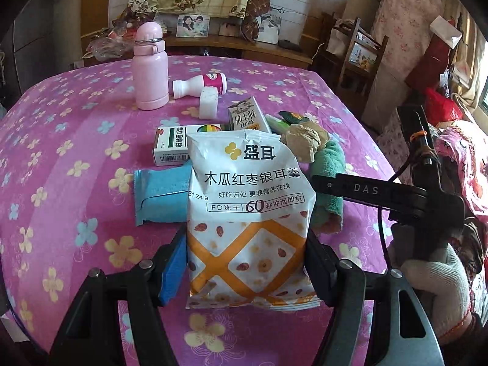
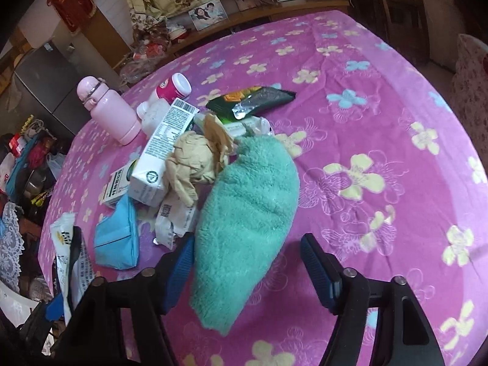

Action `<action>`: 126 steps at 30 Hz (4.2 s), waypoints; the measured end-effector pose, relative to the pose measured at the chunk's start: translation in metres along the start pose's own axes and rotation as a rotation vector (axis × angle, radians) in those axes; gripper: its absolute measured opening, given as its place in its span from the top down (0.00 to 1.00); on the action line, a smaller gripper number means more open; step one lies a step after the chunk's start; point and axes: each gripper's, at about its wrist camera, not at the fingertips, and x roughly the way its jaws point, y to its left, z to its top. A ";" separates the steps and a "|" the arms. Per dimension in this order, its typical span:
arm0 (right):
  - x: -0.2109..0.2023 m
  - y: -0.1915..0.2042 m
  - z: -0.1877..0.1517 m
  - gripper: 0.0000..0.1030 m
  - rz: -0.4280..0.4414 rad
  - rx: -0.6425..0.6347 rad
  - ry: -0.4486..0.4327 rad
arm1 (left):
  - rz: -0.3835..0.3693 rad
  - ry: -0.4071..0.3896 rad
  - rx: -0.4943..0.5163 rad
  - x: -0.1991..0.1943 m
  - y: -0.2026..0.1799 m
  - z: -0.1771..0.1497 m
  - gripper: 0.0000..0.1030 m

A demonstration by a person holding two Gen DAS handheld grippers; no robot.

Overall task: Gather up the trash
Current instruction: 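Grasp the white snack bag with the left tool while the right tool grasps the green towel, then carry the snack bag and green towel to the bin and release both, then move both open tools back over the table toward the remaining trash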

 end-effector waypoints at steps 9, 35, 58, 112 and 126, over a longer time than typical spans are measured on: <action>-0.058 -0.019 -0.029 0.60 -0.005 -0.056 -0.061 | -0.039 -0.007 0.010 -0.003 -0.019 -0.002 0.31; -0.200 -0.131 -0.092 0.60 -0.126 0.073 -0.234 | -0.170 -0.043 0.245 -0.021 -0.172 -0.003 0.31; -0.246 -0.252 -0.125 0.60 -0.272 0.273 -0.265 | -0.300 0.029 0.429 0.011 -0.311 -0.022 0.31; -0.241 -0.305 -0.141 0.32 -0.301 0.422 -0.241 | -0.491 0.166 0.320 0.057 -0.333 -0.033 0.21; -0.224 -0.235 -0.119 0.32 -0.309 0.261 -0.250 | -0.315 0.039 0.316 0.031 -0.264 -0.020 0.21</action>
